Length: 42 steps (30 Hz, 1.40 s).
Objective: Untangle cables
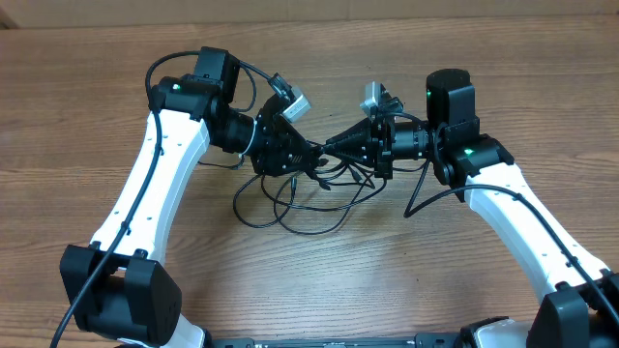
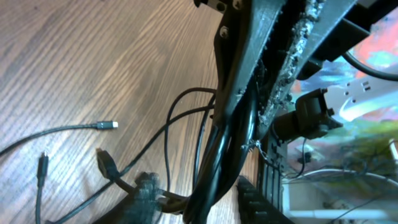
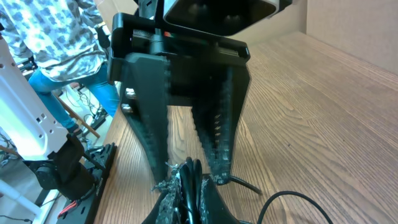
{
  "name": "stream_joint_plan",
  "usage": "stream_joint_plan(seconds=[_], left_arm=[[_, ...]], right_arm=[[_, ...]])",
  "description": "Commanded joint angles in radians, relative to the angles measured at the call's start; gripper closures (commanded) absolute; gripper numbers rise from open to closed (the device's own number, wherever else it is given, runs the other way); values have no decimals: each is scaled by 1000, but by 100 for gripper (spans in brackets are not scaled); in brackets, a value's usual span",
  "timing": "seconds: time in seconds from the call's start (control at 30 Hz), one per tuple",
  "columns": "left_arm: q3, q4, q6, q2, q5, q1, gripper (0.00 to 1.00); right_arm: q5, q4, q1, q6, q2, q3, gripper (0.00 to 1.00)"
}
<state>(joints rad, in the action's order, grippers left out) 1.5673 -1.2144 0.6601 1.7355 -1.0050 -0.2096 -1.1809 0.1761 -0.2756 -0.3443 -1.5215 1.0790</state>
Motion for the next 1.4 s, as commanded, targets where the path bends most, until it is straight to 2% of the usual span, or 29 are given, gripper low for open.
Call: stream_joint_plan(seconds=[0.0,0.07,0.13,0.2,0.37,0.67,0.93,1.27,1.37], left_arm=[[12,-23,6,-6,31,3,52],[12,-39,6,-6,71,3,57],[12,-49,7,-6,92,3,77],[12,-44,7,-6,91,3,80],[12,-36,11,-6,92,3,96],[12,-3,5,-6,88,6,96],[12,124,-312,-6,92,61,96],[12,151,-359,-6,101,67,95],[12,171,-439,-6,165,68,96]], right_arm=[[-24,-2,-4,-1,0,14,96],[-24,-2,-4,-1,0,14,96],[-24,-2,-4,-1,0,14,96],[-24,-2,-4,-1,0,14,96],[-24,-2,-4,-1,0,14,96],[-24,-1,-4,0,0,14,96],[-25,-1,-4,0,0,14,96],[-33,7,-4,-1,0,14,96],[-33,24,-4,-1,0,14,96]])
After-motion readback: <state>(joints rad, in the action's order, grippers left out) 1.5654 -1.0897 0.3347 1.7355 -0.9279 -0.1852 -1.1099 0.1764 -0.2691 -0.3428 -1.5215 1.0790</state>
